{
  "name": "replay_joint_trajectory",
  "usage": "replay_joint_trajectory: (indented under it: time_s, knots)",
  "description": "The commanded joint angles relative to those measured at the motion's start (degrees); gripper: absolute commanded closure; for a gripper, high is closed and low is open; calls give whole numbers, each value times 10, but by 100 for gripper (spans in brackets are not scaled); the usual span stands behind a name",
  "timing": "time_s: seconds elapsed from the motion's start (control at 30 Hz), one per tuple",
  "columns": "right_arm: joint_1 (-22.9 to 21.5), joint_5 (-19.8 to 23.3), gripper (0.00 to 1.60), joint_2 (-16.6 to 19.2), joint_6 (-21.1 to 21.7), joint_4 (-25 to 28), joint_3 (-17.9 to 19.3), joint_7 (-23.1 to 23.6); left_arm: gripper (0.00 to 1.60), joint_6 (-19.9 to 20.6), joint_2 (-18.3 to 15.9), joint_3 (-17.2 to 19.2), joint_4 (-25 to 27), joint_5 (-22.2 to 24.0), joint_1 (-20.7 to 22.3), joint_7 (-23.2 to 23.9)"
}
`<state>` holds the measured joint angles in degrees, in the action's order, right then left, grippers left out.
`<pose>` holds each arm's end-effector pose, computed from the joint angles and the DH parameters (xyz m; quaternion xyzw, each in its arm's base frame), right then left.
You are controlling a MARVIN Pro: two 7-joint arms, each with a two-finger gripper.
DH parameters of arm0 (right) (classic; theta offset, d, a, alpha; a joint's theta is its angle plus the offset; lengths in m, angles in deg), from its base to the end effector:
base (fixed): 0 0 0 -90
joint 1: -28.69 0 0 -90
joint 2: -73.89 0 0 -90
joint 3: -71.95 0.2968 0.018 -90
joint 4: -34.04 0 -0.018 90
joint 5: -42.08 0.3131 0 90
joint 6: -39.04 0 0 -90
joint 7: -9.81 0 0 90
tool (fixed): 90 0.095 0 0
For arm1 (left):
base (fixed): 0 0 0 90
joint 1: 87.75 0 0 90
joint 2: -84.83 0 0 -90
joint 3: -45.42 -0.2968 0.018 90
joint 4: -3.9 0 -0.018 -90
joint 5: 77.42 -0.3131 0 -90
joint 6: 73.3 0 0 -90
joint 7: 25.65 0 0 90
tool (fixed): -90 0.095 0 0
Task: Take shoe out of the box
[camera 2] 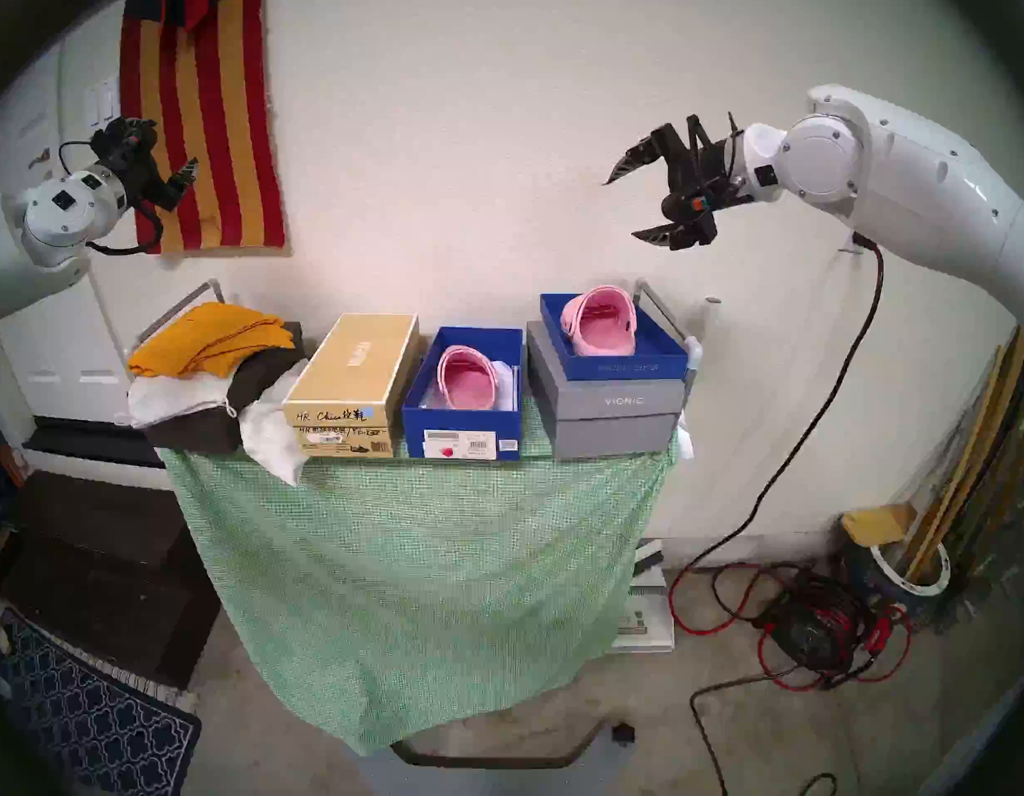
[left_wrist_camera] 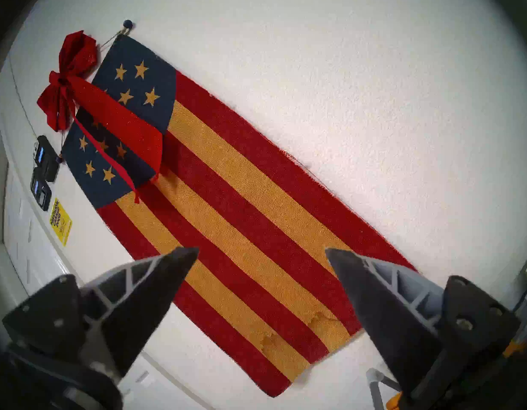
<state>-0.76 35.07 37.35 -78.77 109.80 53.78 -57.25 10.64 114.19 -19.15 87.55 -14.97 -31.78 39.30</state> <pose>0.5330 -0.0826 0.1118 0.1952 0.8058 0.4292 0.3583 0.5008 0.2421 0.1025 -0.5589 0.2431 -0.7027 0.3670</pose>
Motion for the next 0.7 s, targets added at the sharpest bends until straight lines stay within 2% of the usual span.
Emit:
replay_joint_trajectory:
  time_s: [0.0, 0.07, 0.1, 0.17, 0.23, 0.33, 0.47, 0.67]
  knots:
    - [4, 5, 0, 4, 2, 66, 7, -17, 0, 0, 0, 0, 0, 0, 0, 0]
    - [0, -2, 0, 11, 27, 101, 9, -23, 0, 0, 0, 0, 0, 0, 0, 0]
    - [0, -5, 0, 13, 33, 102, 9, -25, 0, 0, 0, 0, 0, 0, 0, 0]
    - [-9, -24, 0, 34, 74, 134, 7, -22, 0, 0, 0, 0, 0, 0, 0, 0]
    - [-12, -31, 0, 55, 85, 149, 8, -24, 0, 0, 0, 0, 0, 0, 0, 0]
    - [-16, -51, 0, 77, 116, 183, 6, -21, 0, -16, 11, 14, -17, -10, 23, 18]
    - [-16, -61, 0, 83, 153, 202, 5, -20, 0, -35, 27, 34, -33, -20, 51, 44]
    - [-15, -74, 0, 93, 184, 224, 6, -20, 0, -56, 36, 85, -38, 18, 82, 101]
